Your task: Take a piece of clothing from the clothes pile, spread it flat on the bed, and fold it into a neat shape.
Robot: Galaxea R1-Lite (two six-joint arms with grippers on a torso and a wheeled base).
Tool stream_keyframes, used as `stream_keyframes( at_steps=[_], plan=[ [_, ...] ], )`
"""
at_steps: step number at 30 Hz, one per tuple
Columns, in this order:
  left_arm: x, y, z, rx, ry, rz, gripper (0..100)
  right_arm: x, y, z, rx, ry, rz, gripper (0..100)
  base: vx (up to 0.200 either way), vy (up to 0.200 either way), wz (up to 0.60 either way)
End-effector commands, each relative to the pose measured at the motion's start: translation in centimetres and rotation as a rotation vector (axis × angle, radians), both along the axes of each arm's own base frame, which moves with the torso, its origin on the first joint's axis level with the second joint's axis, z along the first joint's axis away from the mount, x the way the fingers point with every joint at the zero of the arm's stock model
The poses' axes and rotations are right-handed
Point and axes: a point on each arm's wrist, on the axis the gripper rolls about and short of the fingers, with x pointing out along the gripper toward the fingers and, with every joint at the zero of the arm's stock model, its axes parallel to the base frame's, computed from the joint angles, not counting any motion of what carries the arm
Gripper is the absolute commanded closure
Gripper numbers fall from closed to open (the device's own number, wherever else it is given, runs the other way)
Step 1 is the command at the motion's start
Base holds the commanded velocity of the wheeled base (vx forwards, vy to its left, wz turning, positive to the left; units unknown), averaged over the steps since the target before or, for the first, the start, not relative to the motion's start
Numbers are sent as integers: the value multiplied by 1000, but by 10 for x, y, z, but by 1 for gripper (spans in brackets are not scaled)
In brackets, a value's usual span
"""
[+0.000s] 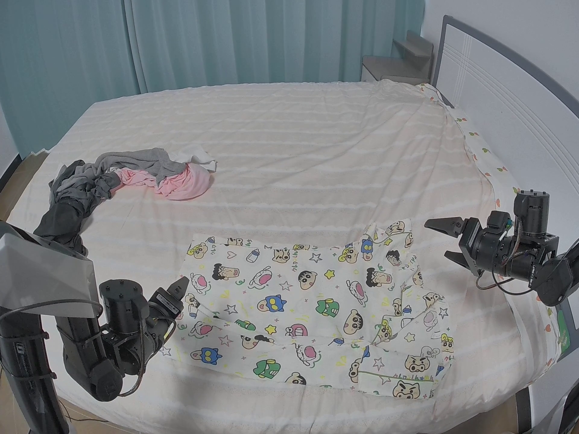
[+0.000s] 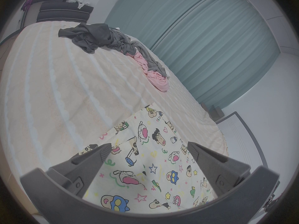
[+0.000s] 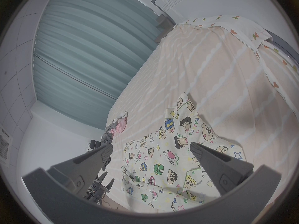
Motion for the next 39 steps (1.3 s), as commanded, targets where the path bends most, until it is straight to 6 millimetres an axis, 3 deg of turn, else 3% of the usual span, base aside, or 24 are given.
stream_keyframes(
  at_steps=[1,9,15,22,26,29,30,35,39],
  plan=[
    [1,-1,2,-6,-17,-2,0,1,0,-2,-1,6,1,0,0,0,0],
    [-3,-2,9,-11,-36,-12,0,1,0,-3,-2,11,0,0,0,0,0],
    [-1,-3,8,-3,-41,-11,0,3,-1,-8,-8,22,-3,0,200,0,0],
    [-1,1,19,167,-85,-69,0,6,-1,-15,-39,30,5,0,0,0,0],
    [26,12,23,305,-144,-88,0,4,1,-20,-42,49,16,0,0,0,0],
    [46,21,11,380,-118,-97,0,4,2,-21,-47,45,22,0,0,0,0],
    [63,29,-1,404,-95,-107,0,4,2,-24,-53,47,24,0,0,0,0],
    [114,47,-24,386,-60,-126,0,5,6,-38,-80,47,47,0,0,0,0],
    [142,51,-21,375,-30,-140,0,8,9,-48,-85,24,54,0,0,0,0]
  ],
)
